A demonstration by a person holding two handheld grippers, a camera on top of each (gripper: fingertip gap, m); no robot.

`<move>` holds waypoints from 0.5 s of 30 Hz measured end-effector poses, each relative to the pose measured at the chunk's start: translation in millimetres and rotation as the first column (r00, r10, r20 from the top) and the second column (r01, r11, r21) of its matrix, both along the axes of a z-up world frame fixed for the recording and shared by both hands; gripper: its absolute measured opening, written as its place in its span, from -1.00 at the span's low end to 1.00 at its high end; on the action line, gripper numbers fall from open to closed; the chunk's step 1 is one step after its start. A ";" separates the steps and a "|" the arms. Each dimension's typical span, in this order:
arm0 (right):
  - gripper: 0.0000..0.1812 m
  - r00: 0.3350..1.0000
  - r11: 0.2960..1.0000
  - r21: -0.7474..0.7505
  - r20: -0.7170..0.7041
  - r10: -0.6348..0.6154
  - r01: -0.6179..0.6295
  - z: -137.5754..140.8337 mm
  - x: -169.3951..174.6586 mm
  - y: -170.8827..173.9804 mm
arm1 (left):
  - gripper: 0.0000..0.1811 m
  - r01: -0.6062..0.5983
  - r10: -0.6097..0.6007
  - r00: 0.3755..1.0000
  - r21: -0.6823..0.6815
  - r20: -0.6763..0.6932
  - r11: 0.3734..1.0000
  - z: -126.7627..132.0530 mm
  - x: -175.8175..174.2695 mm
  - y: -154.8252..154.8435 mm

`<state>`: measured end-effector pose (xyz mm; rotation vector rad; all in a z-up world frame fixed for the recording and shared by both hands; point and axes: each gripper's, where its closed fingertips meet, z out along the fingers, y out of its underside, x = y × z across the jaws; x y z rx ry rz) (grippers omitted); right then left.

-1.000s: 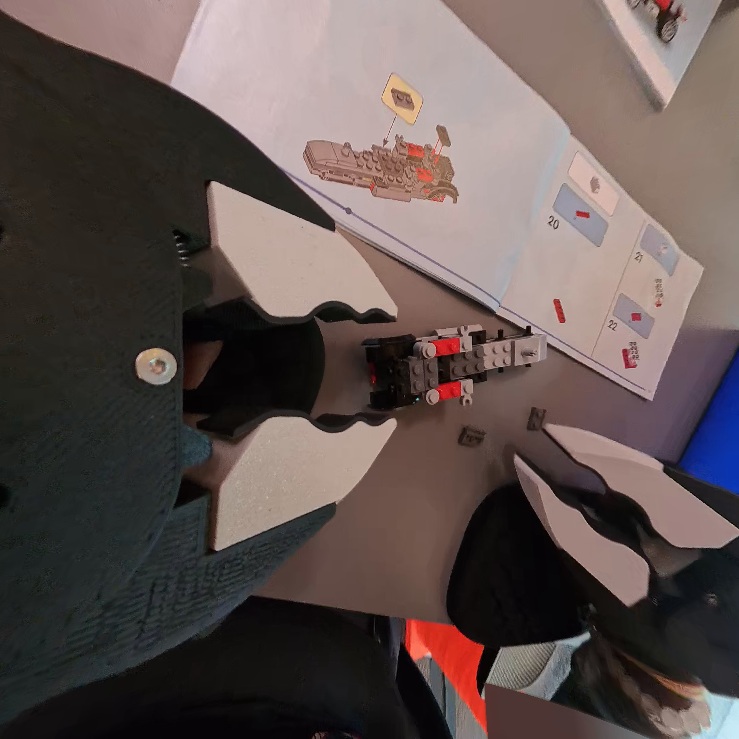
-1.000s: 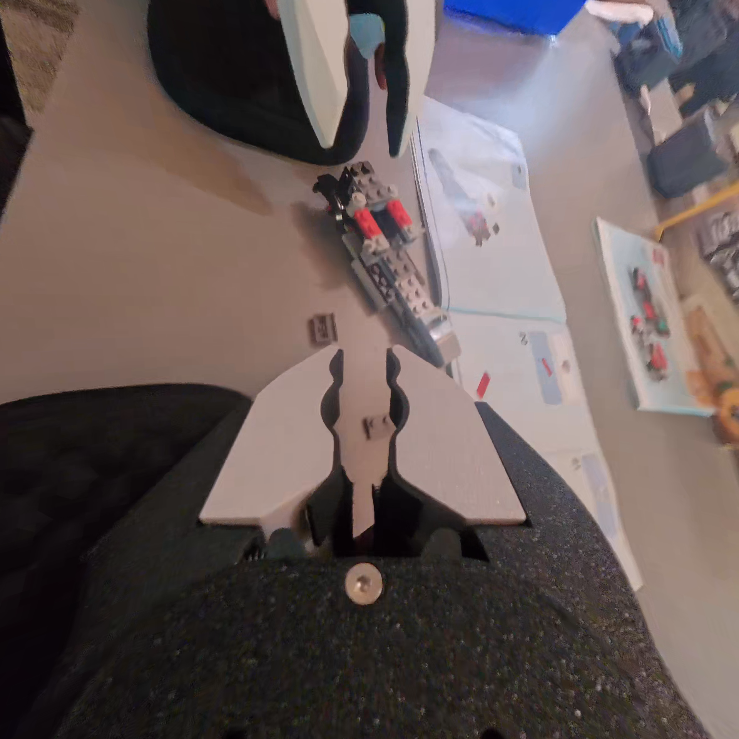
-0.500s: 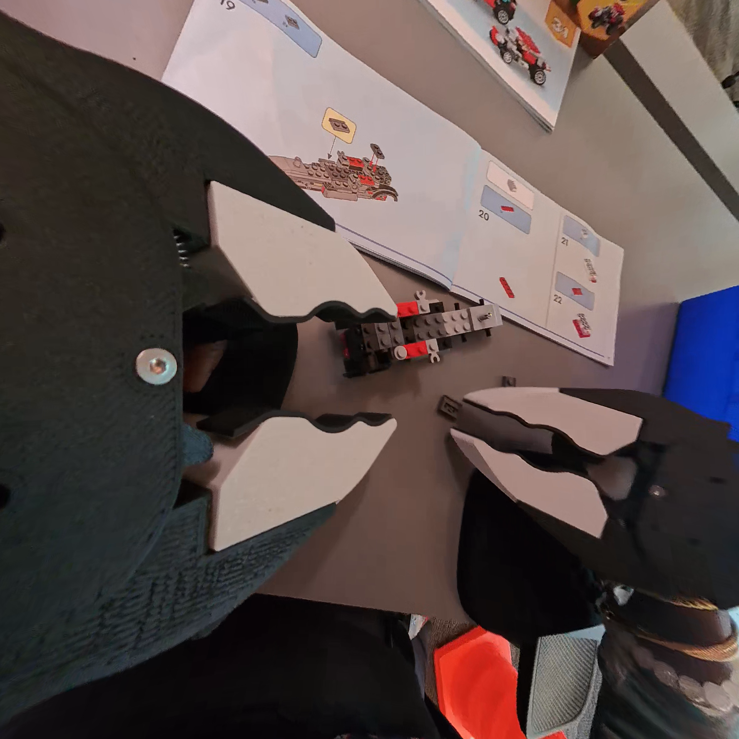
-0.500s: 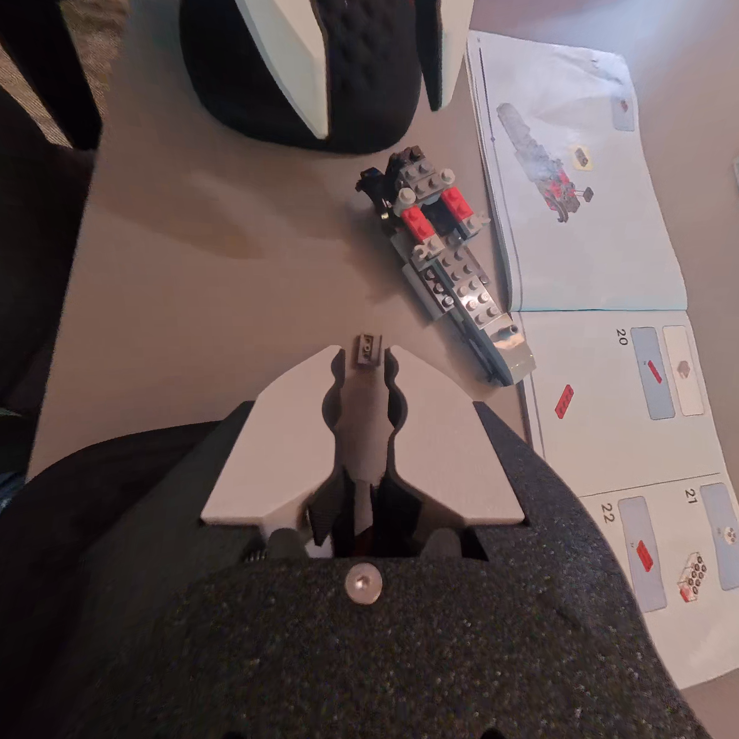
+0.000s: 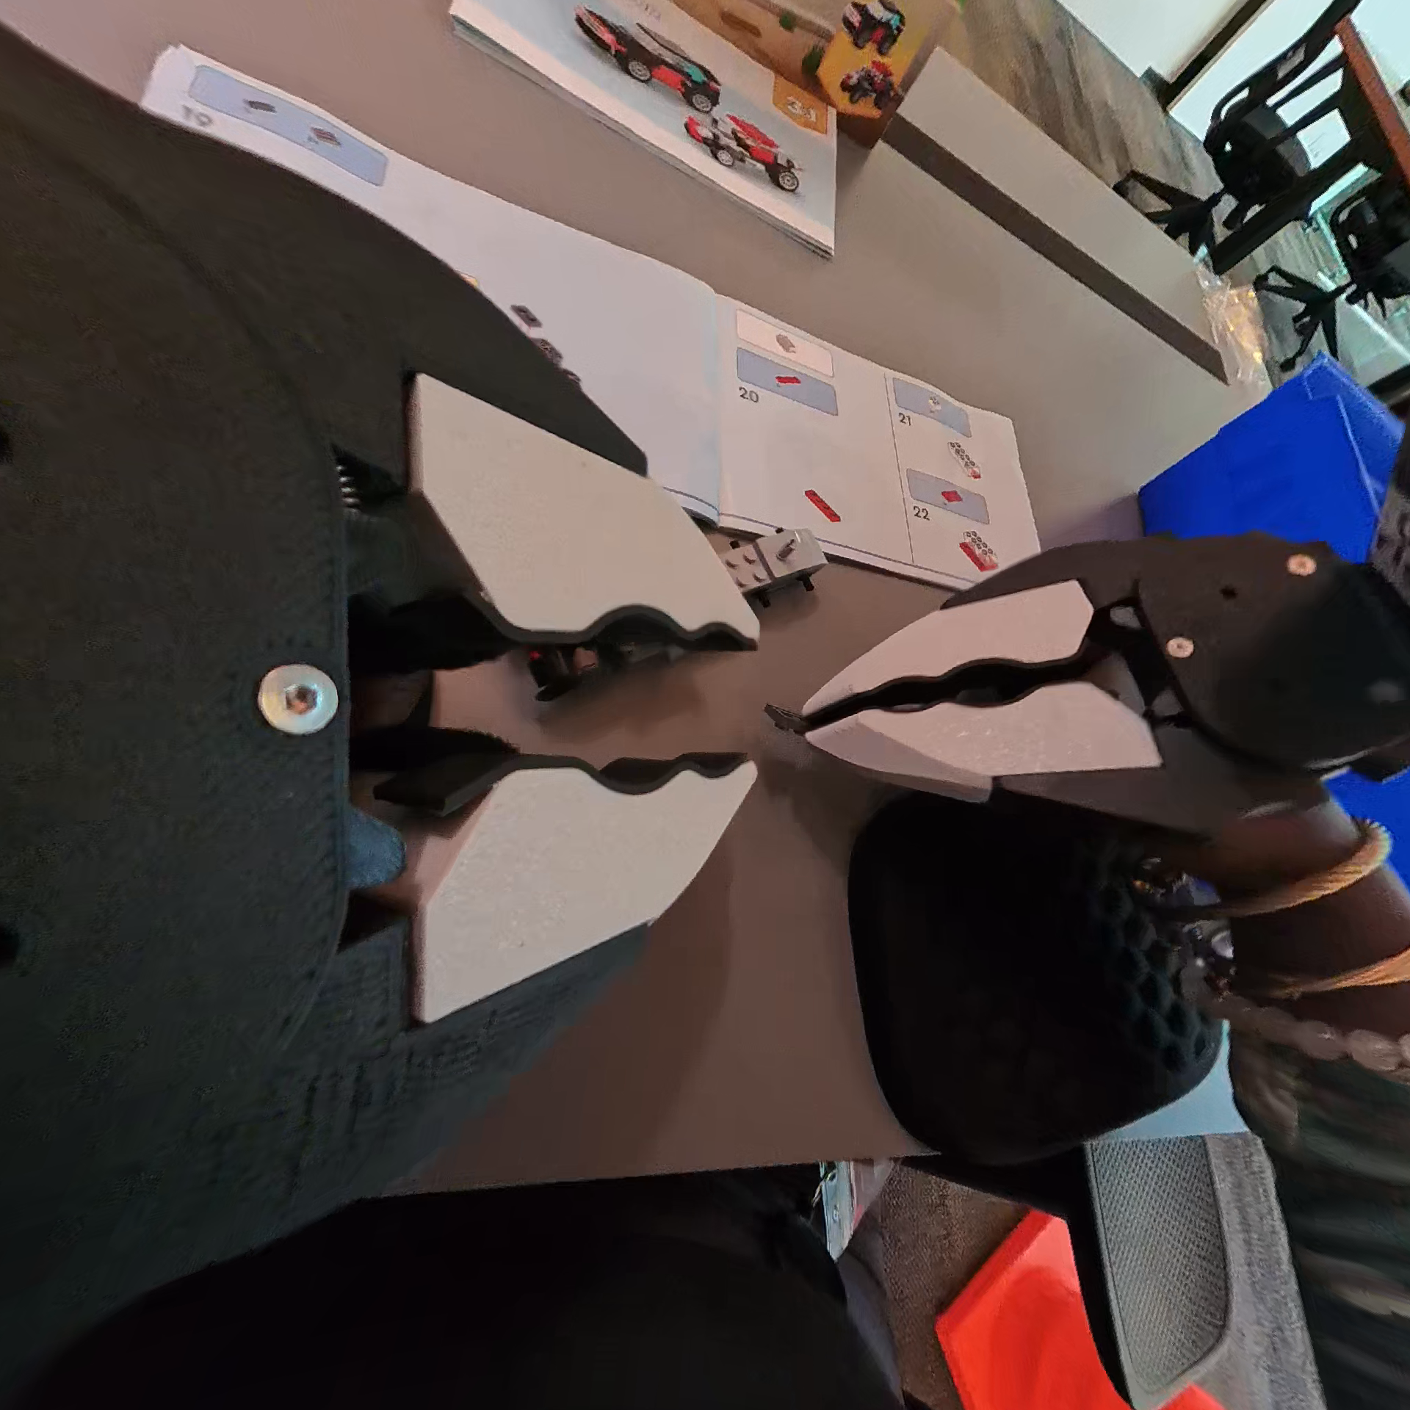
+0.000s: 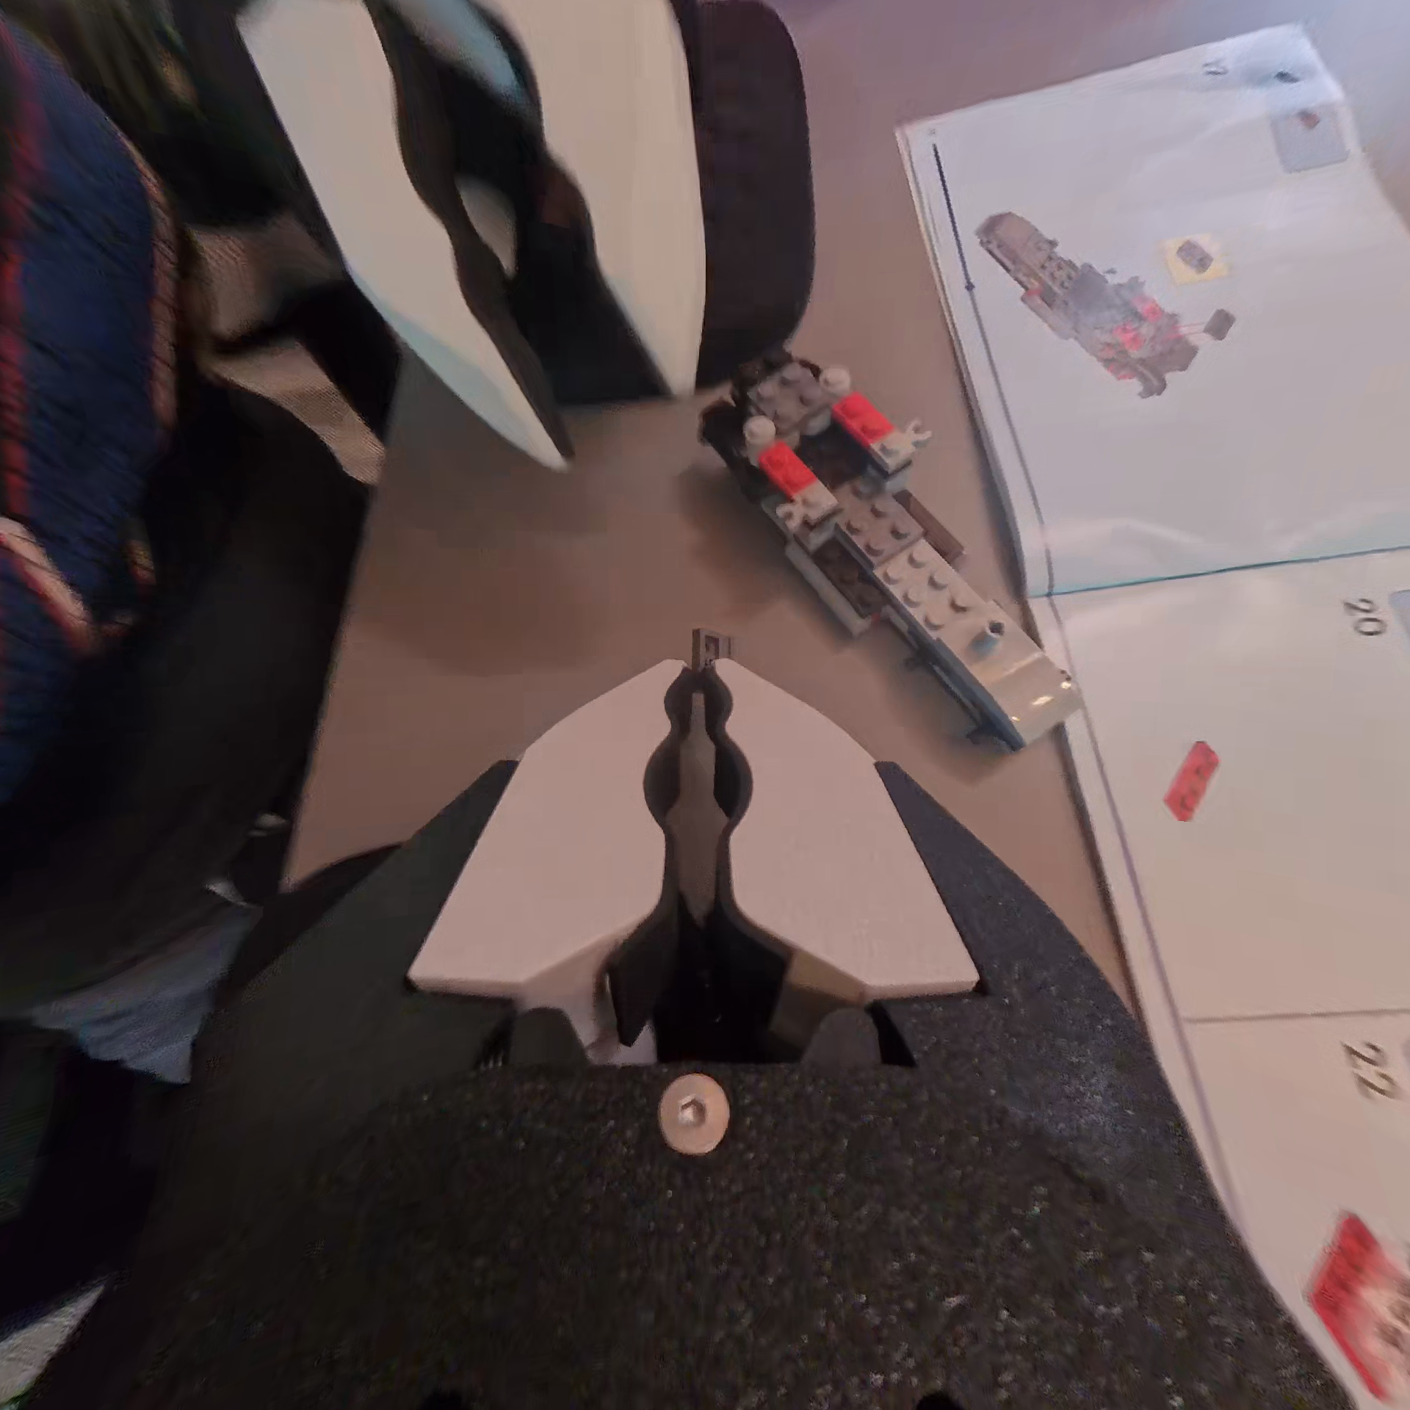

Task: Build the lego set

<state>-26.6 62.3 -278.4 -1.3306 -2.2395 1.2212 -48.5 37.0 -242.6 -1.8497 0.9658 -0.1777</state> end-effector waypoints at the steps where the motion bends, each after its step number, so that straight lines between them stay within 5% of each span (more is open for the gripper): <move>1: -0.97 1.000 0.997 -0.083 0.013 0.008 -0.007 6.7 0.9 -5.0 | -0.75 0.010 -0.010 1.000 -0.003 -0.008 1.000 -1.1 3.4 1.2; 6: -0.97 0.987 0.906 -0.419 0.113 0.110 -0.053 33.1 9.4 -25.1 | -0.85 0.085 -0.084 0.996 -0.043 0.010 0.995 -6.0 19.9 -0.5; 15: -0.97 0.962 0.886 -0.446 0.164 0.217 -0.124 41.9 12.8 -40.5 | -0.94 0.161 -0.141 0.975 -0.110 0.172 0.981 1.3 35.7 -12.4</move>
